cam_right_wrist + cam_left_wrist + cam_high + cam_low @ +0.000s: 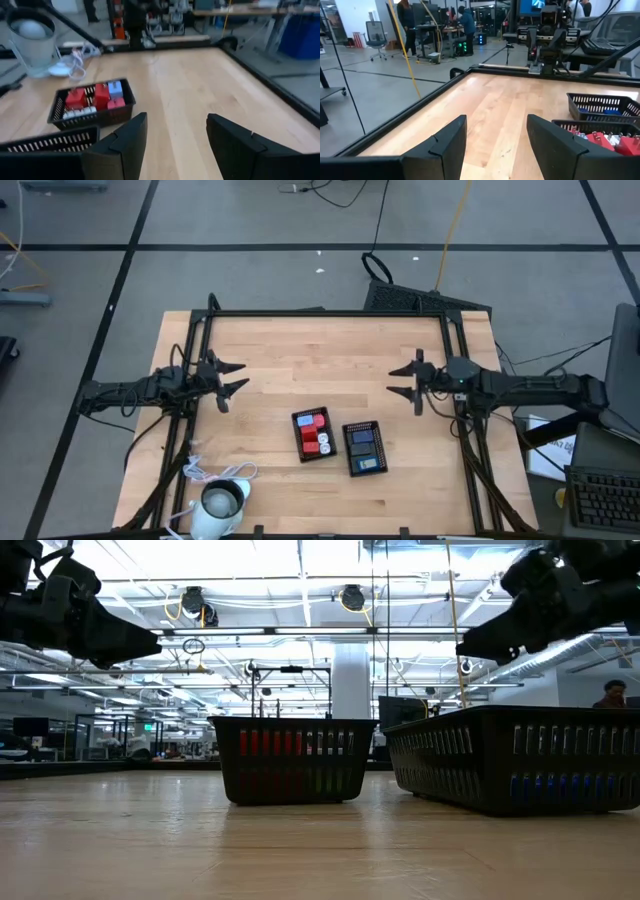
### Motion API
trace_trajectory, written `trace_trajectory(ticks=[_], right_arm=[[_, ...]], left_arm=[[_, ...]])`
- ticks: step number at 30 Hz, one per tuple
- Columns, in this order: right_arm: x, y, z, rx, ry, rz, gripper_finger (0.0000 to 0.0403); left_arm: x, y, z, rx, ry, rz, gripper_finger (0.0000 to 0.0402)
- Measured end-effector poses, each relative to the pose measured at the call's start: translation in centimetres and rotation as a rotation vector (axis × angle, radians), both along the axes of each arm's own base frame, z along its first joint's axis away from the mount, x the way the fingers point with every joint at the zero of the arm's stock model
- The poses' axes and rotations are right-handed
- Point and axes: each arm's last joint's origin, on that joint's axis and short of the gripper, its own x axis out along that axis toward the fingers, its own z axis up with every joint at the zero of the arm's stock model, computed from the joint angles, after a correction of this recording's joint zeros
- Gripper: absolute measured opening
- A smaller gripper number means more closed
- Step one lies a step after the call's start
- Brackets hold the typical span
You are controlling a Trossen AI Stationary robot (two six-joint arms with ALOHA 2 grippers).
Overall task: Pick & Place Office items
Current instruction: Return to Home Position
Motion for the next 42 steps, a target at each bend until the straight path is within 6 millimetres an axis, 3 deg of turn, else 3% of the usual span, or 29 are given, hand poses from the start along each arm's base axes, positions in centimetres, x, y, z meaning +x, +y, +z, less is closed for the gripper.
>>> trace_trajectory(ticks=[11, 23, 35, 42], right_arm=[[-1.9, 0.1, -3.0, 0.03, -0.194, -0.077, 0.0196], [-2.3, 0.3, -1.9, 0.019, -0.334, -0.057, 0.0196], [-2.1, 1.5, -3.0, -0.014, -0.215, 0.045, 0.0196], [-2.7, 1.4, -4.2, -0.025, -0.092, -0.006, 0.0196]], left_arm=[[0.0, 0.0, 0.0, 0.0, 0.0, -0.001, 0.0209], [0.0, 0.0, 0.0, 0.0, 0.0, -0.003, 0.0209], [0.0, 0.0, 0.0, 0.0, 0.0, -0.003, 0.0209], [0.0, 0.0, 0.0, 0.0, 0.0, -0.003, 0.0209]])
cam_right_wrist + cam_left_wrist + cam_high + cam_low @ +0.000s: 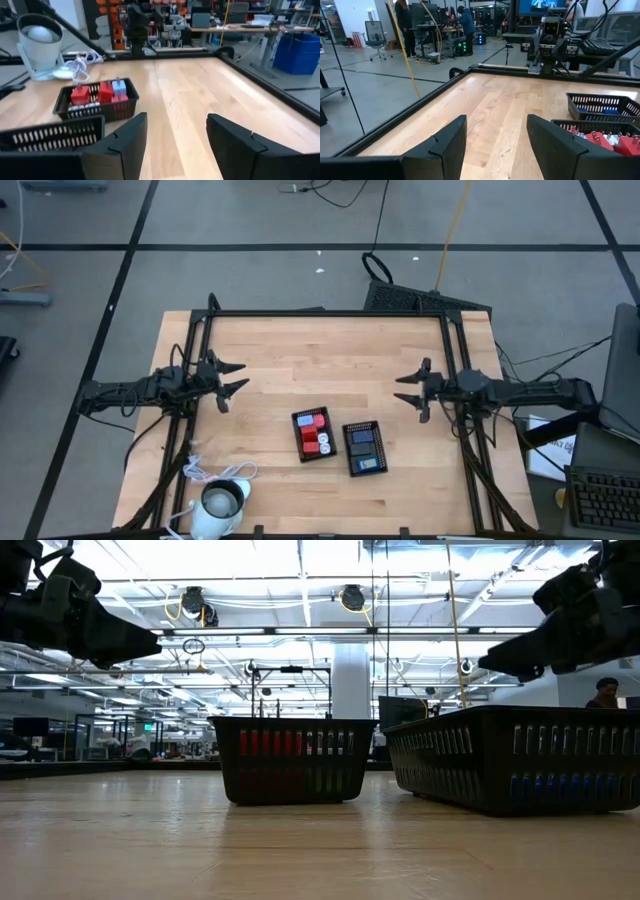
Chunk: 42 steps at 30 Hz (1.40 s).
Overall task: Pick & Place Office items
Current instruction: Return to Home Position
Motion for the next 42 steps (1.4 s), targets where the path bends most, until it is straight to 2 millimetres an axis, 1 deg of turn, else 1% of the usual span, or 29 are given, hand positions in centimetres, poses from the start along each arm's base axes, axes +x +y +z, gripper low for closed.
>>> trace_trajectory(ticks=[5, 9, 18, 42], right_arm=[[-0.79, 0.03, -0.15, 0.013, 0.006, 0.0, 0.0196], [-0.99, 0.02, 0.05, -0.012, -0.015, 0.005, 0.0196], [-0.93, 0.03, 0.08, 0.024, -0.021, 0.004, 0.0196], [-0.93, 0.02, 0.12, 0.022, -0.025, 0.003, 0.0196]], left_arm=[[0.0, 0.0, 0.0, 0.0, 0.0, 0.0, 0.0209], [0.0, 0.0, 0.01, 0.0, 0.0, 0.0, 0.0209], [0.0, 0.0, 0.01, 0.0, 0.0, 0.0, 0.0209], [0.0, 0.0, 0.01, 0.0, 0.0, 0.0, 0.0209]])
